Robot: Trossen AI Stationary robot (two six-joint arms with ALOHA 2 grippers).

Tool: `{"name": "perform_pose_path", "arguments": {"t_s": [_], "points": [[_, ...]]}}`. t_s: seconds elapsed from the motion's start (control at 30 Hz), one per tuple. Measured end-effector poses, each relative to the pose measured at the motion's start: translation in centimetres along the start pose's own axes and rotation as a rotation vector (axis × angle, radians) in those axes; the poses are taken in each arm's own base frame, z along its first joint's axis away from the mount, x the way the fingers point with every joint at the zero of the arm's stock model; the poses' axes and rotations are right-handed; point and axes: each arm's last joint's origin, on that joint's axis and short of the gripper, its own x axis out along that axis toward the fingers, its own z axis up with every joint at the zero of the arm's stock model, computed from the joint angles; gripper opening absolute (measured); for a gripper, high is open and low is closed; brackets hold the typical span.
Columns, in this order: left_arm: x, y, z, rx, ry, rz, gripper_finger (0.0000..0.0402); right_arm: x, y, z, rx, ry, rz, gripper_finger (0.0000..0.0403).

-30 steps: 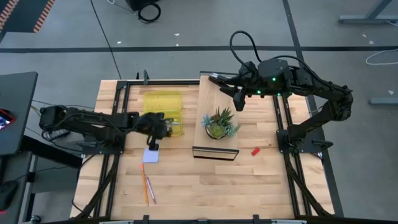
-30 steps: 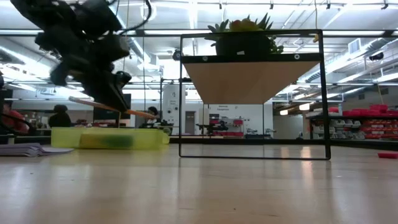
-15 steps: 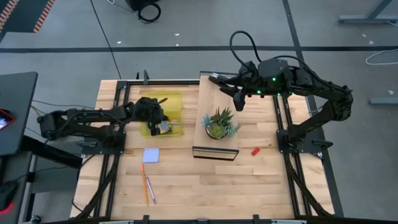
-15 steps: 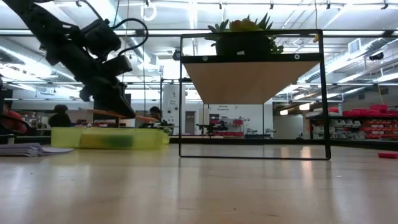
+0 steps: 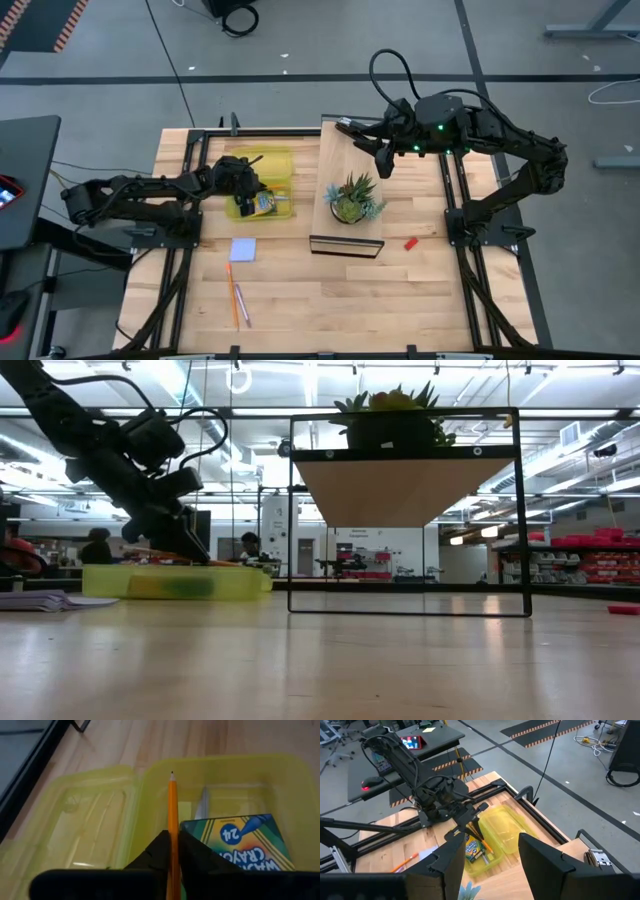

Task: Pack school essentials
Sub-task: Put the orange pencil into the yellow supply box, then put the purple sticky note into the yellow supply box

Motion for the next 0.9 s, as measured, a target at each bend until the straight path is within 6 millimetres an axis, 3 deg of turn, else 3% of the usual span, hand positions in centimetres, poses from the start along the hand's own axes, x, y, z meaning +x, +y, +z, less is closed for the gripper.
{"name": "perform_pose_path", "arguments": {"t_s": [0.43, 0.7, 0.9], "points": [[-0.1, -0.1, 0.5, -0.053, 0.005, -0.021, 0.0162, 0.0, 0.0, 0.0, 0.0, 0.0, 0.0, 0.019], [-0.9, -2.2, 4.9, 0.032, -0.012, -0.162, 0.0155, 0.0, 0.0, 0.0, -0.008, 0.001, -0.001, 0.019], [-1.9, -5.3, 6.3, 0.106, 0.043, -0.305, 0.0159, 0.0, 0.0, 0.0, -0.012, 0.001, -0.001, 0.019]]}}
